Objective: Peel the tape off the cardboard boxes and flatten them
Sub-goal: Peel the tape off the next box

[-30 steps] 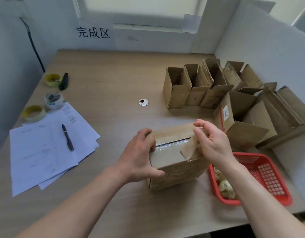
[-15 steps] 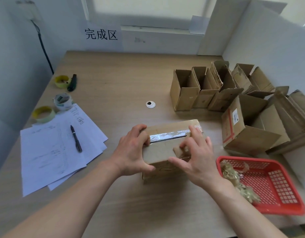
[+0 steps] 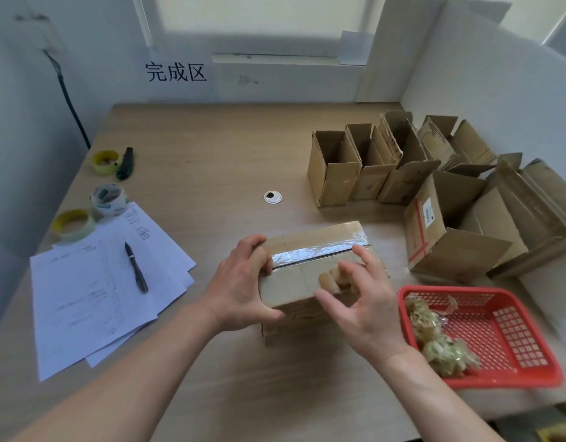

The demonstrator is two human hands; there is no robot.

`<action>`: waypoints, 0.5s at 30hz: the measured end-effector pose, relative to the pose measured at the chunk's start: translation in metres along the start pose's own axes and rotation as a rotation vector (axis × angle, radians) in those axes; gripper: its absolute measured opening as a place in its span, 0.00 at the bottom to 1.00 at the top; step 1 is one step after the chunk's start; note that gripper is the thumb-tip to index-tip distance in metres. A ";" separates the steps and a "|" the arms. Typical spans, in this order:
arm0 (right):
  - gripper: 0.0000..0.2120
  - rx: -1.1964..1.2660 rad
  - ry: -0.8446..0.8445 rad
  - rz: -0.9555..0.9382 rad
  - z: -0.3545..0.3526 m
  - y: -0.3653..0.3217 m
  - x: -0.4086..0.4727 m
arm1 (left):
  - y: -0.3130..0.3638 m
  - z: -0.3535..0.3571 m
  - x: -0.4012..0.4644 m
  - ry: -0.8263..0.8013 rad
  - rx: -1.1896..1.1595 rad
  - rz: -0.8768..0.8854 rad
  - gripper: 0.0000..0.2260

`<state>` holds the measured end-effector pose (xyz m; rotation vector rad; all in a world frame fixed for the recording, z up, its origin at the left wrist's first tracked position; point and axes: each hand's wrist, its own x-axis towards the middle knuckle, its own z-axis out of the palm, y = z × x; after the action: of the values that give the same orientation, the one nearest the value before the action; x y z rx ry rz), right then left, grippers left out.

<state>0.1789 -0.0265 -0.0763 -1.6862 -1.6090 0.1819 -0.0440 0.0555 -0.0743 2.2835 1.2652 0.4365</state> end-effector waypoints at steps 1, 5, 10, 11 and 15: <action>0.18 -0.019 0.009 0.007 0.003 -0.002 0.001 | 0.000 0.000 0.000 -0.002 -0.002 -0.002 0.31; 0.07 0.010 0.026 -0.030 0.007 -0.005 0.000 | 0.002 -0.001 0.000 -0.010 -0.016 -0.007 0.31; 0.10 0.155 0.346 0.325 -0.030 0.041 0.033 | 0.001 -0.001 -0.001 -0.015 -0.035 -0.016 0.31; 0.10 0.310 0.439 0.542 -0.036 0.053 0.043 | 0.000 0.000 -0.001 -0.011 -0.037 -0.016 0.31; 0.07 0.940 0.491 1.066 -0.047 0.069 0.066 | -0.001 0.004 -0.001 -0.001 -0.050 -0.015 0.31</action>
<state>0.2729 0.0197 -0.0597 -1.4408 -0.0526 0.8185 -0.0431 0.0545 -0.0789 2.2316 1.2561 0.4566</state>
